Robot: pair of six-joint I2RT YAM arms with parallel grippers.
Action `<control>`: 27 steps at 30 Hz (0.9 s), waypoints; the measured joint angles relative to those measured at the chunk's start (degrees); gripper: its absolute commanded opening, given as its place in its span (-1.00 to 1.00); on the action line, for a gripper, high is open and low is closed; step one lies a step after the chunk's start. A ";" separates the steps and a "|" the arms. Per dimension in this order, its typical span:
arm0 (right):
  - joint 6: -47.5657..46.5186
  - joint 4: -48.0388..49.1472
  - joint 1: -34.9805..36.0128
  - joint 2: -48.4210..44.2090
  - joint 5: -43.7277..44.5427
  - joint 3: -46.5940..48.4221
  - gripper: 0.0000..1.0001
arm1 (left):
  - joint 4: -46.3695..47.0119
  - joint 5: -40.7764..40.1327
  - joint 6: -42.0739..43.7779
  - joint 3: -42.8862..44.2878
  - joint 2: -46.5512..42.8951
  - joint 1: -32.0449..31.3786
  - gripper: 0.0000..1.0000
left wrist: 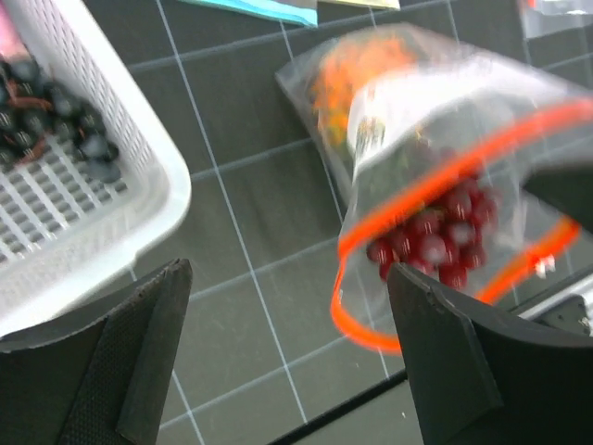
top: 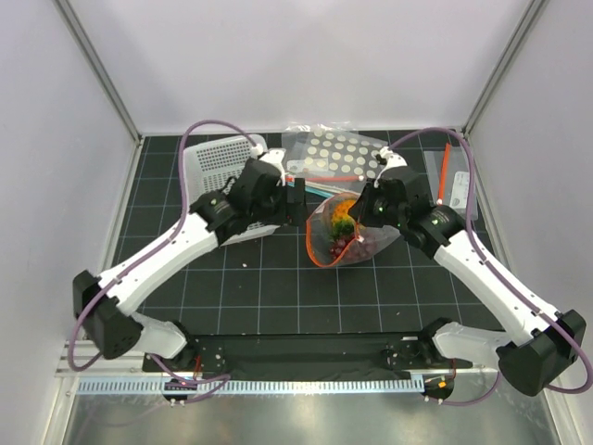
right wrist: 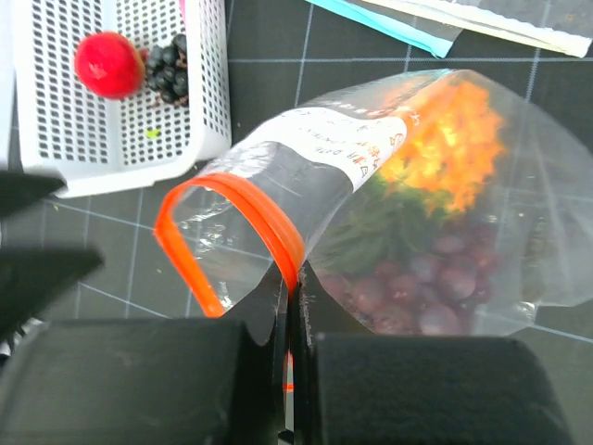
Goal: Place the food in the zip-top bag and seal the zipper
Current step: Adjust the zipper food storage bag at the center of the board.
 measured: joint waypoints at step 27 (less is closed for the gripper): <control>8.04 9.51 -0.02 -1.64 -1.64 -7.93 -0.99 | 40.89 -13.11 -31.50 -36.26 -5.66 -9.94 -0.61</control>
